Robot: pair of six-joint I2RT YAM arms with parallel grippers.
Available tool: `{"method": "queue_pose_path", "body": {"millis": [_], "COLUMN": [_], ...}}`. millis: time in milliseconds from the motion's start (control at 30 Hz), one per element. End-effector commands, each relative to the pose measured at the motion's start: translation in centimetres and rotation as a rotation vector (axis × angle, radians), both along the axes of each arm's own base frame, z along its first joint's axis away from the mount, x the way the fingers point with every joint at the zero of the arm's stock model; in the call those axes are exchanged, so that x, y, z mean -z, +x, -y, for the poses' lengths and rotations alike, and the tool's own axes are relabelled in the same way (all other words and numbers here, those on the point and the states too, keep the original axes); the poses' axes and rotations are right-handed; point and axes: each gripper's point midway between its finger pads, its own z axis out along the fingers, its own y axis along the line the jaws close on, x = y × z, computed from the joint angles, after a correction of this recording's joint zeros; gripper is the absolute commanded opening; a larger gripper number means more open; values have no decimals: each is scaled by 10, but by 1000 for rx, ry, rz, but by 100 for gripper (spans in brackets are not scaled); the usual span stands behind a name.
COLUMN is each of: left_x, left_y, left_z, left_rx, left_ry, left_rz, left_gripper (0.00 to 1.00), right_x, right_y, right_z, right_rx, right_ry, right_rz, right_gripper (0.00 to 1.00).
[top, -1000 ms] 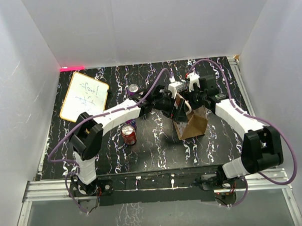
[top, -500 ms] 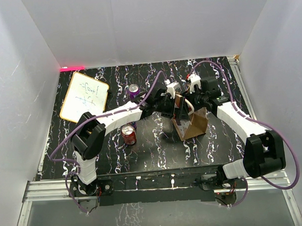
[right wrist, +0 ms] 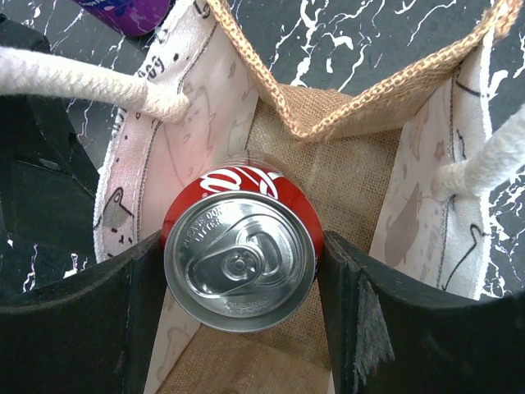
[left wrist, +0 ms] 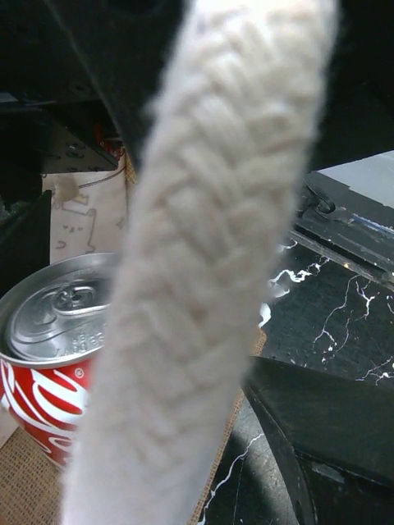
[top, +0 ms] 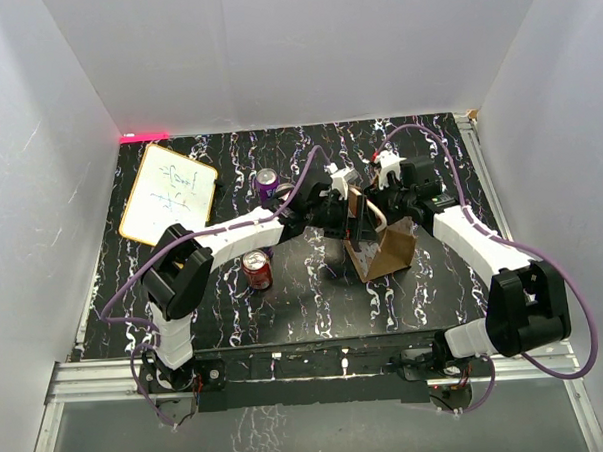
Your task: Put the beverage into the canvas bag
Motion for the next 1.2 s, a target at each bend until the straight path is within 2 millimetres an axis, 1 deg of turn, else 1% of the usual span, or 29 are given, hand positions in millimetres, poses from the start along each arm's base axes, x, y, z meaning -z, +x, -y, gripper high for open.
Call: {"method": "queue_pose_path", "body": {"millis": [0, 100, 200, 300, 400, 467, 567, 667, 767, 867, 1033, 1100, 1167], "left_x": [-8, -10, -13, -15, -15, -17, -22, -28, -29, -27, -17, -16, -15], "left_y": [-2, -1, -1, 0, 1, 1, 0, -5, -11, -17, -16, -15, -15], "left_z": [-8, -12, -15, -21, -28, -33, -40, -46, -52, -61, -82, -86, -88], "left_rx": [-29, -36, -26, -26, -26, -21, -4, 29, 72, 97, 72, 66, 79], "left_ry": [14, 25, 19, 16, 22, 26, 20, -4, -7, -8, -18, -26, -23], "left_rz": [8, 28, 55, 77, 93, 110, 131, 141, 155, 151, 106, 104, 116], "left_gripper": [79, 70, 56, 35, 26, 22, 14, 0, 0, 0, 0, 0, 0], "right_x": [-45, -47, -48, -49, -46, -45, -45, -47, -50, -54, -49, -47, -50], "right_y": [11, 10, 10, 8, 5, 2, 0, 1, 6, 17, 32, 38, 45], "right_z": [-13, -11, -10, -11, -14, -17, -20, -23, -25, -26, -33, -32, -33], "right_rx": [-56, -51, -48, -52, -66, -82, -98, -110, -107, -88, -69, -46, -28], "right_ry": [67, 62, 61, 67, 80, 95, 111, 126, 130, 107, 38, 16, 6], "right_rz": [172, 183, 187, 187, 177, 171, 168, 163, 166, 175, 175, 178, 188], "right_gripper": [8, 8, 8, 8, 8, 8, 8, 8, 8, 8, 8, 8, 8]}}
